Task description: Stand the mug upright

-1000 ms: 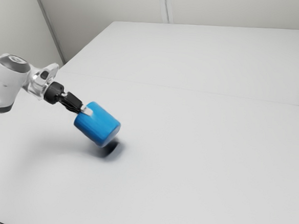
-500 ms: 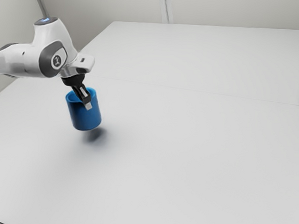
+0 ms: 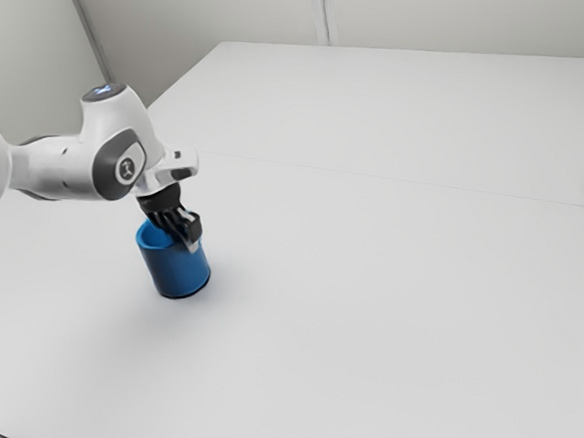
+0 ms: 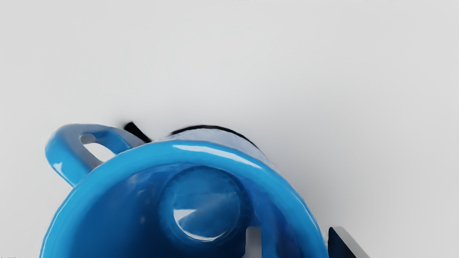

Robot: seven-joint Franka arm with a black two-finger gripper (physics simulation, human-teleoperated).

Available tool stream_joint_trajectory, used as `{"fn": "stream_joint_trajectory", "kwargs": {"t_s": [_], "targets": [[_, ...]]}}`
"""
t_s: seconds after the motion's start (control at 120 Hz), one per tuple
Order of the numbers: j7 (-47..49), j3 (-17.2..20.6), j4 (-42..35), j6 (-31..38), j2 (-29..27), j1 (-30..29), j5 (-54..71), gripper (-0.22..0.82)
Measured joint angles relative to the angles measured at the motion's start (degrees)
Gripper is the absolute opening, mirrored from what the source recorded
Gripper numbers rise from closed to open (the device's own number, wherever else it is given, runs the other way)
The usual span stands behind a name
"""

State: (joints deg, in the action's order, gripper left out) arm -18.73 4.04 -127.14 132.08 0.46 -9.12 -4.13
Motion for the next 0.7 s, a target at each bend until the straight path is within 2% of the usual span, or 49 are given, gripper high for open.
{"fn": "stream_joint_trajectory", "kwargs": {"t_s": [0.075,0.167,0.258,0.408,0.542,0.7], "targets": [[1.3,0.2,0.0,0.1,-0.2,0.2,-0.3,0.27],[2.6,0.3,1.3,-0.6,-0.9,0.6,-0.5,0.38],[3.8,0.3,9.7,-5.4,-0.5,1.0,-0.6,0.46],[5.2,0.2,26.8,-17.7,2.9,1.6,-0.5,0.53],[6.3,0.1,38.2,-27.2,4.4,0.6,0.1,0.57],[7.3,0.1,42.6,-34.6,4.6,0.1,0.4,0.59]]}}
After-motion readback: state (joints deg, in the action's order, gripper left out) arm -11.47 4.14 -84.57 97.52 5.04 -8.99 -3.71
